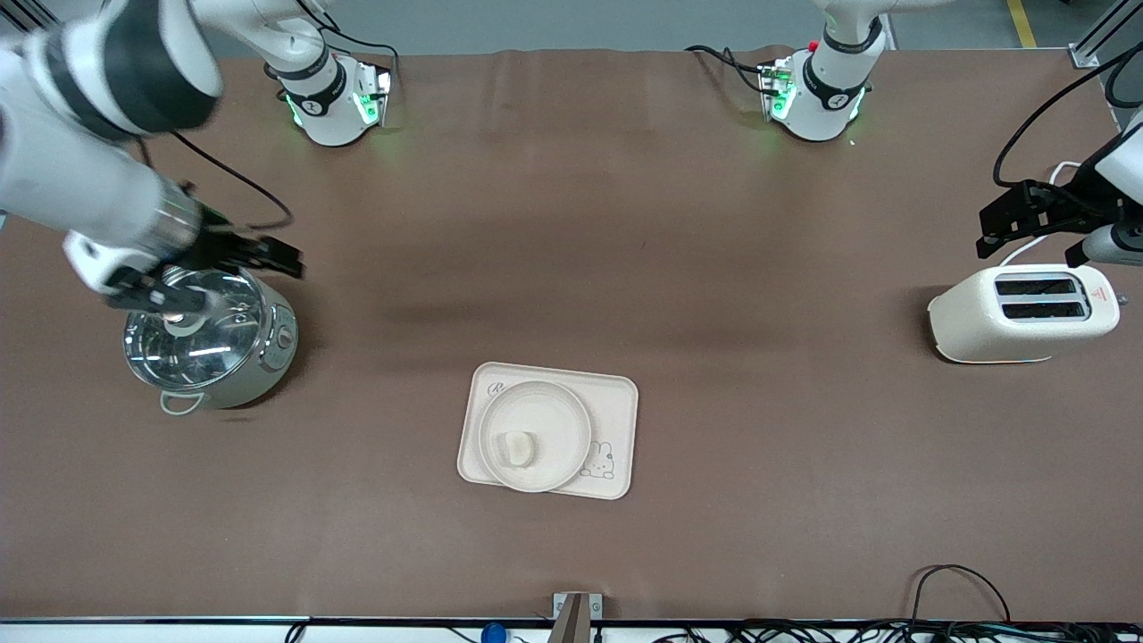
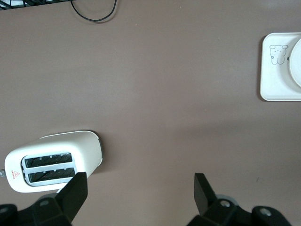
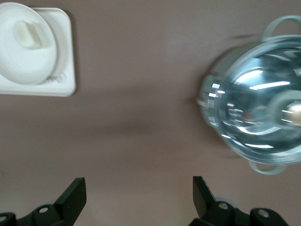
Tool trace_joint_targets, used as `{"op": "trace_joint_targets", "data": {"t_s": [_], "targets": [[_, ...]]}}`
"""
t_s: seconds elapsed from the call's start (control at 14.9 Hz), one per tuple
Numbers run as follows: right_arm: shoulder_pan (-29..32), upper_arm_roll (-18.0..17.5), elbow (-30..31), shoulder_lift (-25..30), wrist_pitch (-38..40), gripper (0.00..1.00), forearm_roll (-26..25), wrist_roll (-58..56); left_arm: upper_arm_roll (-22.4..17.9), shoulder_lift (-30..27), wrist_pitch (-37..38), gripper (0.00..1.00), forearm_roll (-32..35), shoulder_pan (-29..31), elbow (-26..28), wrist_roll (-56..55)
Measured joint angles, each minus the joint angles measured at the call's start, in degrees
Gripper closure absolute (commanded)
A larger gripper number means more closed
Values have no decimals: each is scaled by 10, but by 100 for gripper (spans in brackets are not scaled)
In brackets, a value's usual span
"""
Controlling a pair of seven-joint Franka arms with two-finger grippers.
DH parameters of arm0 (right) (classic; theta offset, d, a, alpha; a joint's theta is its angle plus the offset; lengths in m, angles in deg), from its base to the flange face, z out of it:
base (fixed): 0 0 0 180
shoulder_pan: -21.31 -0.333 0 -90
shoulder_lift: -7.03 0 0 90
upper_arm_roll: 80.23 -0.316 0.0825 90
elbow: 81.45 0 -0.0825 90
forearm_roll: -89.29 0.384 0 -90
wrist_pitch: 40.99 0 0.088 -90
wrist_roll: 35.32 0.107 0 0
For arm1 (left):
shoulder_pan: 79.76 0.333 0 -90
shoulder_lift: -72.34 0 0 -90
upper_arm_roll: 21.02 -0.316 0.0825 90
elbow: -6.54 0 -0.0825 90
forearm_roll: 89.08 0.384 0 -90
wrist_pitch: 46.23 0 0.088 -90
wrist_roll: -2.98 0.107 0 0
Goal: Place bun in plate and plate on tray
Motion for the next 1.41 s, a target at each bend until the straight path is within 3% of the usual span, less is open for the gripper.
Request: {"op": "trace_joint_targets", "data": {"t_s": [0.2, 0.47, 0.74, 0.94, 1.41], "targets": [[51, -1, 1, 49, 64, 0, -34, -63, 0, 0, -2, 0, 0, 0, 0, 0], [111, 9, -18, 66, 98, 0, -56, -157, 0, 0, -3, 0, 0, 1, 0, 0], [117, 19, -76, 66, 134, 0, -84, -183, 0, 0, -3, 0, 0, 0, 0, 0], [116, -9, -125, 67, 159, 0, -85, -181, 0, 0, -3, 0, 0, 1, 0, 0], [111, -20, -142, 62, 154, 0, -85, -159, 0, 0, -3, 0, 1, 4, 0, 0]]}}
